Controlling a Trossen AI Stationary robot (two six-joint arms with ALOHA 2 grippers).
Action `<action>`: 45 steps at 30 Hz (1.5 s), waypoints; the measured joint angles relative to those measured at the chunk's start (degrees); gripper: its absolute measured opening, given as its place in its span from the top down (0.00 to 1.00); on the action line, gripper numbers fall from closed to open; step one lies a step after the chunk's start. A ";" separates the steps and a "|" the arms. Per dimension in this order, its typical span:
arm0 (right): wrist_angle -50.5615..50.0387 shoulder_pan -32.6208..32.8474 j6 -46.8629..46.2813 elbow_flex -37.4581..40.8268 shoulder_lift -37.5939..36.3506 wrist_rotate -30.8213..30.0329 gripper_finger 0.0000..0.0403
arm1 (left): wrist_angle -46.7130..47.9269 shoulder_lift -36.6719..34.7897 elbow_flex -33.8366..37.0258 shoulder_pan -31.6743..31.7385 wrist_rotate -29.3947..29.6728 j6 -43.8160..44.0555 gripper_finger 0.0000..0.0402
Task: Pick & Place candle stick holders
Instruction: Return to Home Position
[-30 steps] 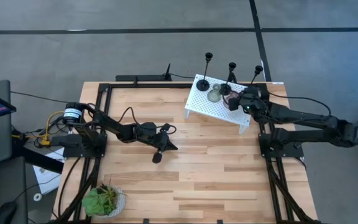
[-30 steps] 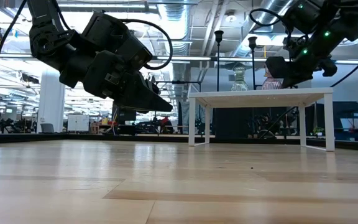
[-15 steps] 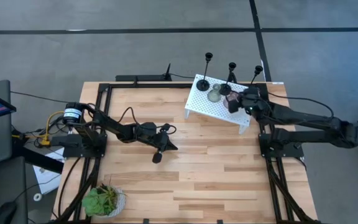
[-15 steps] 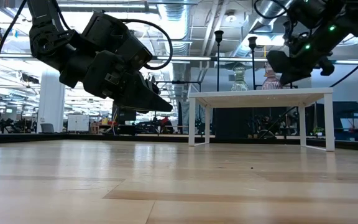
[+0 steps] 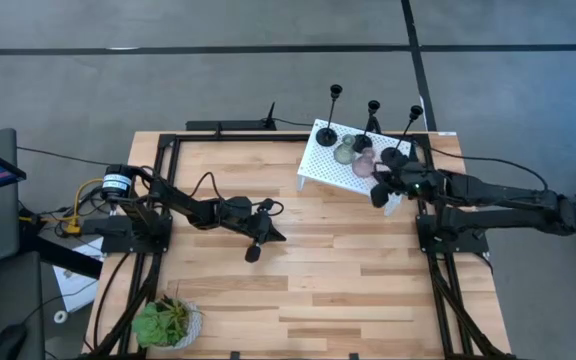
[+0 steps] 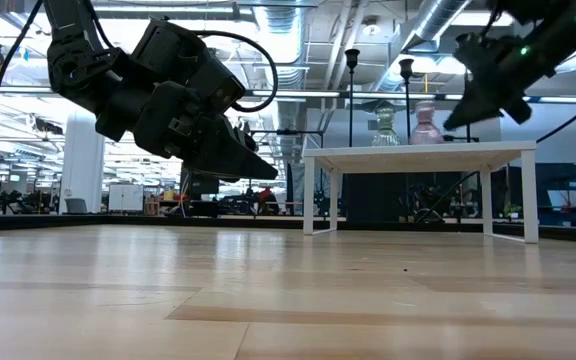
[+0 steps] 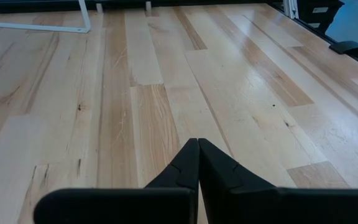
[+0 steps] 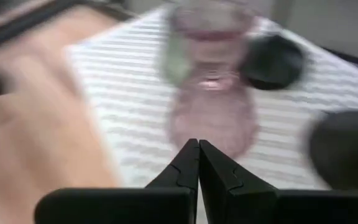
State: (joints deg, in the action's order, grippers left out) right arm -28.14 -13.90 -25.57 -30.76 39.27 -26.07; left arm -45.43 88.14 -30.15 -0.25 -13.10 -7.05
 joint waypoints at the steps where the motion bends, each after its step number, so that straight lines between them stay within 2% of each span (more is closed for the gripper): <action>1: 0.85 1.39 0.75 0.00 -0.32 1.20 1.00 | 0.00 0.00 0.00 0.00 -0.01 0.00 0.99; 7: 8.00 10.17 6.33 -0.02 -2.41 5.79 1.00 | -0.93 -0.92 0.02 -0.61 -0.02 0.00 0.99; 12: 12.77 16.96 11.72 -0.02 -4.90 6.77 1.00 | 1.38 -8.04 0.00 -0.65 -0.17 -0.37 0.99; 18: 13.10 22.79 13.88 -0.02 -9.28 5.89 1.00 | 13.64 -20.77 0.00 -0.63 -0.15 -2.65 0.99; 32: 4.74 31.65 16.55 -0.02 -21.66 5.82 1.00 | 43.57 -49.57 0.02 -0.63 0.13 -4.74 0.99; 45: 2.86 35.85 18.64 -0.02 -28.58 3.59 1.00 | 62.45 -66.50 0.07 -0.64 17.91 -4.72 0.99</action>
State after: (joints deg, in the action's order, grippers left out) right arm -25.28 21.95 -6.93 -30.79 10.69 -22.48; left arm 17.02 21.63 -30.09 -0.89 4.81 -11.77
